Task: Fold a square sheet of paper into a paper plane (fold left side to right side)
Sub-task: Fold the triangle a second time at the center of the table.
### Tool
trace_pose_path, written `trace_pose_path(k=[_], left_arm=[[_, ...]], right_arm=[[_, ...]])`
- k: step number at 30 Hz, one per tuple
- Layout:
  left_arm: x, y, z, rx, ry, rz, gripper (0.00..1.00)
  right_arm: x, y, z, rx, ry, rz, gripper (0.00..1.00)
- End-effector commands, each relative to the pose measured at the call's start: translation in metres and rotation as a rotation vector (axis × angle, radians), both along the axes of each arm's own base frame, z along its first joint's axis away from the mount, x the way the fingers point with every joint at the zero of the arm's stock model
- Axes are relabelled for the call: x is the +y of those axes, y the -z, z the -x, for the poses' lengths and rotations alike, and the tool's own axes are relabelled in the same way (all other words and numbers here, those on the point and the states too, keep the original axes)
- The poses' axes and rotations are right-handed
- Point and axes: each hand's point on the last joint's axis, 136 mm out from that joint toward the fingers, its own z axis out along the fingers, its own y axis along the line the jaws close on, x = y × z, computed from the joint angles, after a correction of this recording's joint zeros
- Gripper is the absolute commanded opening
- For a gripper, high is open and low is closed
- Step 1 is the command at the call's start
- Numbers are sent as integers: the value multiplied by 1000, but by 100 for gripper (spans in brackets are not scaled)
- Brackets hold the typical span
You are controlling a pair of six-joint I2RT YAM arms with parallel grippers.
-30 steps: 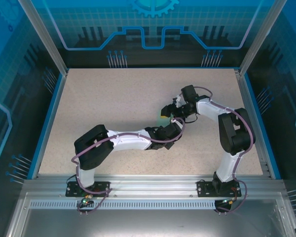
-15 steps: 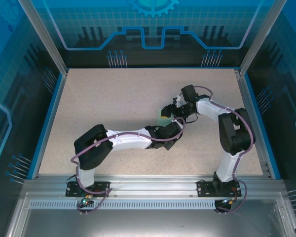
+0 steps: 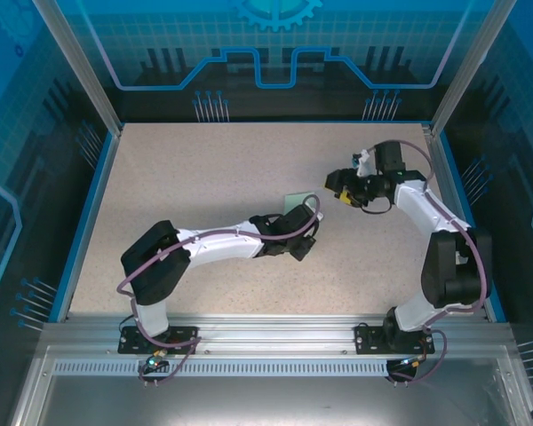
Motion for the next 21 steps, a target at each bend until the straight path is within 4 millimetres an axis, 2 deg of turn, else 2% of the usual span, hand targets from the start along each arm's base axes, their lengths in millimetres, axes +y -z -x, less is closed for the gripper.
trace_pose_path(k=[1, 4, 5, 8, 15, 21], left_arm=[[-3, -16, 5, 81, 19, 122, 5], [1, -18, 2, 132, 26, 162, 5], [4, -19, -1, 147, 21, 174, 6], [11, -16, -2, 189, 18, 204, 6], [19, -13, -4, 254, 46, 261, 7], [28, -6, -6, 278, 67, 230, 7]], right_arm=[[5, 32, 29, 75, -54, -30, 40], [18, 52, 47, 101, -86, -63, 22], [23, 65, 58, 133, -95, -65, 20], [37, 84, 72, 163, -128, -56, 14], [65, 112, 87, 201, -194, -14, 10], [62, 135, 93, 251, -203, 72, 10]])
